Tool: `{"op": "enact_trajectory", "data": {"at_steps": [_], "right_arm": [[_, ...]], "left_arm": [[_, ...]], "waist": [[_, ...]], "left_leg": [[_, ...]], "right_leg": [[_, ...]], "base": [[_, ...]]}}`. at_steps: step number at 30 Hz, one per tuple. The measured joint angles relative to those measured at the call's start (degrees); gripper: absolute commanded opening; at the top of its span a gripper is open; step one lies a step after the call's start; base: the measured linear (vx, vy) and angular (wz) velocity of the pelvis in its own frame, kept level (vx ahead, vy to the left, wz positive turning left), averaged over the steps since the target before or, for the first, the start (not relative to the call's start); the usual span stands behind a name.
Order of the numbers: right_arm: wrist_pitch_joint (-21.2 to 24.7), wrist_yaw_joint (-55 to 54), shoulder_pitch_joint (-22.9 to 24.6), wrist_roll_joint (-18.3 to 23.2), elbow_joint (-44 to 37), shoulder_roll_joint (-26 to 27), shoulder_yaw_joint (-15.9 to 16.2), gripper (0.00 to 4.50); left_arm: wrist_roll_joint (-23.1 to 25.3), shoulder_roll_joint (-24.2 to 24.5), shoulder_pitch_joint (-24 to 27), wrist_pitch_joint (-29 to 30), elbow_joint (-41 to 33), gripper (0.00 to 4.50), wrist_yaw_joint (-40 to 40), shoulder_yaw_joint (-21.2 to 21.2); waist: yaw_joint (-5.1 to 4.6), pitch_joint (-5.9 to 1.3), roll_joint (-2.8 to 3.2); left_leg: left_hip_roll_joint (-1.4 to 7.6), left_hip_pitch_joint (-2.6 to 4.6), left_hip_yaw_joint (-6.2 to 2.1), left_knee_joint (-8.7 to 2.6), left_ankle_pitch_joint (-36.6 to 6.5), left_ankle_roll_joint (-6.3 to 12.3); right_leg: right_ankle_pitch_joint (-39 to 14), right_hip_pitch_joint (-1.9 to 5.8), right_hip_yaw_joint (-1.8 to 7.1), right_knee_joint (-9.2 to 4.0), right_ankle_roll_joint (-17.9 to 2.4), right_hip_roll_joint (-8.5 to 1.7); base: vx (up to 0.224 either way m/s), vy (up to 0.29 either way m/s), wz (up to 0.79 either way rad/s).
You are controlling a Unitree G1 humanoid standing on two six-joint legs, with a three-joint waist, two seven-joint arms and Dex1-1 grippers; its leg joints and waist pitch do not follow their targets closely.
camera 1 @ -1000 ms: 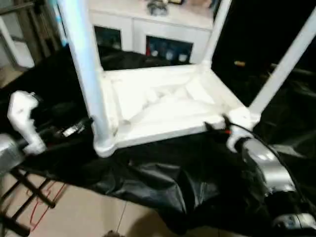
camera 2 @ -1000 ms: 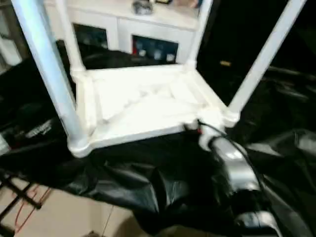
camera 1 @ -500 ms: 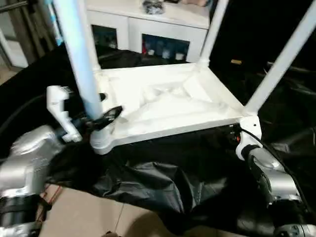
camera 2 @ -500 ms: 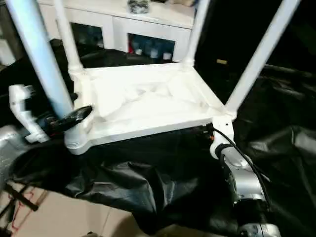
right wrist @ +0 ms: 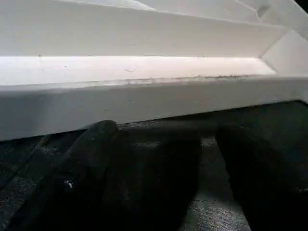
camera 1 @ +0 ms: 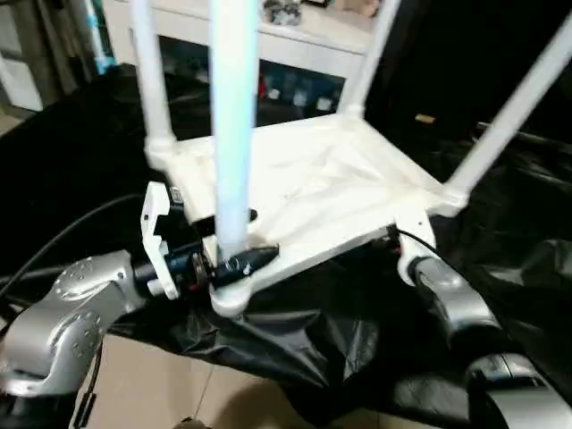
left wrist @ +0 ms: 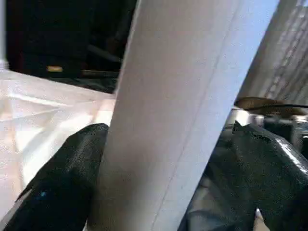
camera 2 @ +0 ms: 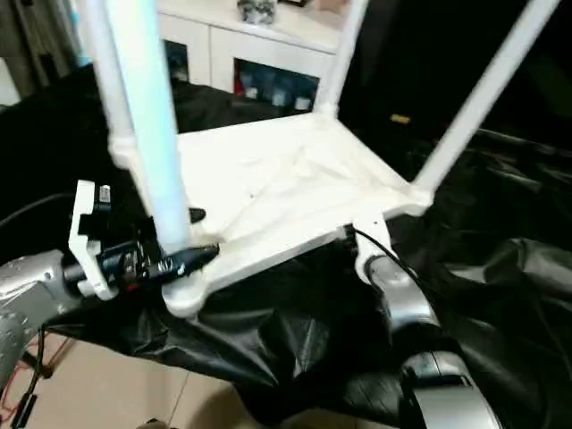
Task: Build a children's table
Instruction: Rotate table base
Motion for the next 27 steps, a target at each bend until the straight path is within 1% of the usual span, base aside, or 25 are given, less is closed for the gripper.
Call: {"op": "enact_trajectory", "data": {"at_steps": [3,5,7,8,9,11,14,16,18,20,25,27], "right_arm": [[-1.3,0.04,-1.09,0.05,1.54,0.81,-0.34,3.69],[-2.49,0.08,-1.27,0.01,1.87,1.09,-0.3,3.69],[-3.61,0.09,-1.86,0.0,2.93,1.43,-0.3,3.69],[-4.29,0.07,-1.85,0.0,3.28,1.64,-0.3,3.69],[-4.55,-0.01,-1.86,-0.04,3.33,1.83,-0.3,3.69],[-5.33,-0.02,-1.98,-0.03,3.85,2.39,-0.33,3.69],[-5.9,0.02,-2.89,-0.28,4.91,3.18,-0.09,3.69],[-6.02,0.61,-3.16,-0.47,5.04,3.4,0.33,3.69],[-7.16,2.39,-3.21,-0.98,5.39,3.54,0.88,3.69],[-7.9,4.27,-3.2,-1.28,5.39,3.5,1.26,3.69],[-8.58,6.39,-3.2,-0.86,5.45,3.84,1.22,3.69],[-9.09,5.86,-3.25,-0.86,5.71,4.2,0.91,3.69]], "left_arm": [[-3.47,-2.02,-0.56,2.74,-2.9,4.5,0.39,-2.03],[-4.27,-4.99,-1.83,3.39,-3.19,4.5,0.55,-5.11],[-4.24,-7.51,-2.87,3.67,-3.09,4.5,0.89,-8.2],[-4.0,-8.9,-3.63,3.7,-2.84,4.5,0.93,-10.18],[-3.41,-10.02,-4.06,3.6,-2.61,4.5,1.02,-11.58],[-1.14,-11.83,-4.64,2.9,-2.22,4.5,1.78,-14.57],[2.65,-14.04,-6.22,0.25,1.29,4.5,3.9,-16.51],[4.19,-14.65,-7.82,-1.61,3.71,4.5,4.36,-16.79],[5.55,-15.55,-9.39,-3.69,6.16,4.5,4.48,-16.82],[6.53,-16.64,-10.26,-4.53,7.58,4.5,4.65,-17.2],[8.86,-19.58,-12.78,-7.46,11.07,4.5,5.03,-18.36],[10.71,-21.38,-14.1,-9.81,13.7,4.5,6.21,-18.93]], "waist": [[-0.39,-0.04,0.44],[-0.52,0.08,1.51],[-0.78,-0.03,2.26],[-0.94,-0.12,2.54],[-1.02,-0.14,2.64],[-1.21,-0.15,2.65],[-1.38,-0.14,2.71],[-1.36,-0.14,2.67],[-1.22,-0.14,2.7],[-1.23,-0.14,2.66],[-1.19,-0.14,2.62],[-1.08,-0.14,2.61]], "left_leg": [[-0.01,0.03,0.01,0.13,0.0,0.0],[-0.01,0.1,-0.01,0.18,0.0,0.0],[-0.01,0.13,-0.02,0.18,0.0,0.0],[-0.01,0.15,-0.06,0.17,0.0,0.0],[-0.01,0.12,-0.08,0.15,0.0,-0.01],[0.0,0.13,-0.2,0.12,0.0,-0.01],[0.0,0.11,-0.42,0.13,0.01,-0.03],[0.0,0.11,-0.53,0.16,0.02,-0.04],[0.0,0.12,-0.58,0.28,0.02,-0.04],[-0.01,0.04,-0.55,0.34,0.02,-0.04],[-0.01,-0.01,-0.52,0.26,0.01,-0.02],[-0.01,-0.01,-0.51,0.24,0.01,-0.02]], "right_leg": [[0.17,0.06,0.02,-0.02,-0.2,0.0],[0.18,0.08,0.03,0.01,-0.17,0.0],[0.21,0.06,0.02,0.03,-0.17,0.0],[0.22,0.06,0.01,0.12,-0.16,0.02],[0.22,0.06,0.0,0.22,-0.16,0.03],[0.2,0.03,-0.1,0.37,-0.15,0.05],[0.2,-0.06,-0.33,0.39,-0.17,0.06],[0.21,-0.09,-0.46,0.36,-0.17,0.05],[0.21,-0.15,-0.49,0.32,-0.18,0.02],[0.23,-0.16,-0.47,0.27,-0.21,-0.02],[0.37,-0.16,-0.5,0.03,-0.35,-0.02],[0.38,-0.16,-0.51,0.03,-0.36,-0.02]], "base": [[0.0,0.0,0.0],[0.0,0.0,0.0],[0.0,0.0,0.0],[0.0,0.0,0.0],[0.0,0.0,0.0],[0.0,0.0,0.0],[0.0,0.0,0.0],[0.0,0.0,0.0],[0.0,0.0,0.0],[0.0,0.0,0.0],[0.0,0.0,0.0],[0.0,0.0,0.0]]}}
